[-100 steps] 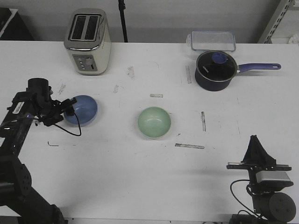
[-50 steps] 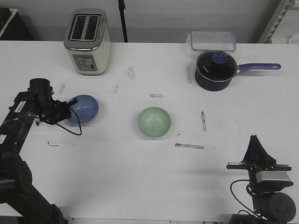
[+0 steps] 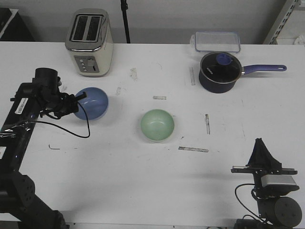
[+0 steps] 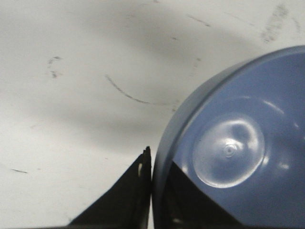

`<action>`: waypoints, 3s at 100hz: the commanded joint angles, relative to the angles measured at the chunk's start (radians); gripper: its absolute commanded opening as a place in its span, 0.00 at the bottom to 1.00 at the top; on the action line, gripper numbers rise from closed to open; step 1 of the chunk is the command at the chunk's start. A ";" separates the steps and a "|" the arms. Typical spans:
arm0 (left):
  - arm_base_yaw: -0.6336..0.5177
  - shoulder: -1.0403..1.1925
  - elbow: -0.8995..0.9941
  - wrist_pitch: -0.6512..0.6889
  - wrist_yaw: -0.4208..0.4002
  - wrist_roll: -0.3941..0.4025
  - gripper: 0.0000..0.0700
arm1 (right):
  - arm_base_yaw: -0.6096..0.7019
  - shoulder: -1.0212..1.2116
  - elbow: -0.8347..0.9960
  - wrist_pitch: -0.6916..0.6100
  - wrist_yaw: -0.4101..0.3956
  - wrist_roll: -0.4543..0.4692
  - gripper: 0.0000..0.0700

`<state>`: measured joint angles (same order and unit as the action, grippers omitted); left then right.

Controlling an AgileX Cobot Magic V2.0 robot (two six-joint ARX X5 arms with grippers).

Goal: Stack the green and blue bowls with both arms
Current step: 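Carry the blue bowl over the green bowl with the left gripper, then lower the blue bowl into the green bowl and open the left gripper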

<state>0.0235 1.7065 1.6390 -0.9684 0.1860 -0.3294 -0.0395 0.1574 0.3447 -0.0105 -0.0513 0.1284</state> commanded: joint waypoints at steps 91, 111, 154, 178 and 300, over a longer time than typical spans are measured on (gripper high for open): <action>-0.539 0.152 0.213 0.040 -0.006 -0.163 0.00 | 0.001 0.000 0.003 0.013 0.000 0.009 0.01; -0.573 0.229 0.264 0.023 -0.005 -0.174 0.00 | 0.001 0.000 0.003 0.013 0.000 0.009 0.01; -0.575 0.245 0.262 0.011 -0.053 -0.138 0.08 | 0.001 0.000 0.003 0.013 0.000 0.009 0.01; -0.574 0.245 0.261 0.001 -0.055 -0.127 0.10 | 0.001 0.000 0.003 0.013 0.000 0.009 0.01; -0.574 0.026 0.261 -0.031 -0.047 -0.120 0.35 | 0.001 0.000 0.003 0.013 0.000 0.009 0.01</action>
<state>-0.5510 1.7290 1.8771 -0.9997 0.1516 -0.4583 -0.0395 0.1574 0.3447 -0.0105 -0.0513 0.1284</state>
